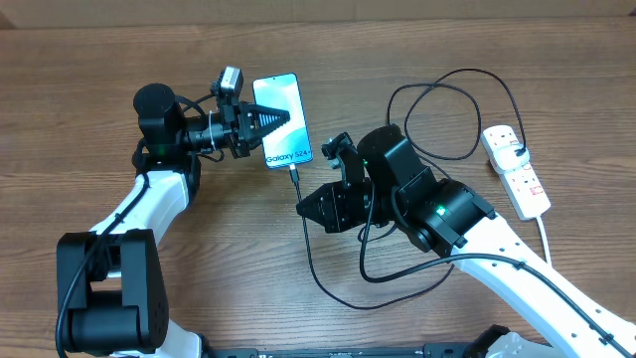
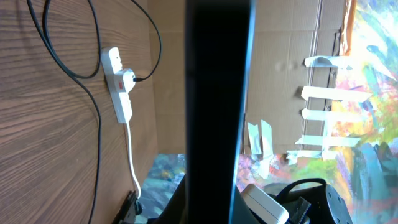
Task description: Plug charger to phone and switch on socket
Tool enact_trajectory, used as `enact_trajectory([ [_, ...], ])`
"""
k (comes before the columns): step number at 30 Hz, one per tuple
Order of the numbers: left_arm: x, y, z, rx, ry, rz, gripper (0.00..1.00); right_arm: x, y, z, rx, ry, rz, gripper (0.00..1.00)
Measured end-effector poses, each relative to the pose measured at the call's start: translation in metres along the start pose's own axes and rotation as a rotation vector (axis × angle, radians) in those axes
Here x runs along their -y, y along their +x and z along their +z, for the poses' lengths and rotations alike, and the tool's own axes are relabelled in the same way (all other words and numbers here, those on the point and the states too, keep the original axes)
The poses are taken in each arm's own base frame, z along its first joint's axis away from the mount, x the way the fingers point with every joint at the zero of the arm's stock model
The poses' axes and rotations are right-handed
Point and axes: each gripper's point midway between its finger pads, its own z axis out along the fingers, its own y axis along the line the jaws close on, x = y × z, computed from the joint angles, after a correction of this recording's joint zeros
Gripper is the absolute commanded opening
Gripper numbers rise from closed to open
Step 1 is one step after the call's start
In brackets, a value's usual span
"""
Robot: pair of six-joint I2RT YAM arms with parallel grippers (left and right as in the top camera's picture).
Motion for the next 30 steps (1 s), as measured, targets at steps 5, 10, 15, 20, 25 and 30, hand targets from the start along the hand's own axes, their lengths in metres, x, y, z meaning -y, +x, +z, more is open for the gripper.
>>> enact_trajectory([
  [5, 0.0, 0.0, 0.0, 0.0, 0.0, -0.017, 0.04, -0.0001, 0.0, 0.0, 0.0, 0.0, 0.002, 0.04],
  [10, 0.0, 0.0, 0.0, 0.0, 0.0, -0.02, 0.04, -0.0001, -0.0003, -0.0001, 0.001, -0.001, 0.004, 0.04],
  [15, 0.0, -0.0001, 0.0, 0.0, 0.0, -0.044, 0.04, -0.0003, -0.0004, 0.0, 0.001, -0.001, 0.009, 0.04],
  [20, 0.0, -0.0005, 0.0, 0.003, 0.0, -0.055, 0.04, -0.0011, -0.0017, -0.0001, 0.006, -0.005, 0.015, 0.04],
  [25, -0.0002, -0.0018, 0.0, 0.01, -0.001, -0.063, 0.04, -0.0017, -0.0026, -0.0001, 0.01, -0.007, 0.013, 0.04],
  [30, -0.0005, -0.004, 0.0007, 0.024, -0.002, -0.063, 0.04, -0.0021, -0.0033, -0.0001, 0.013, -0.008, 0.011, 0.04],
])
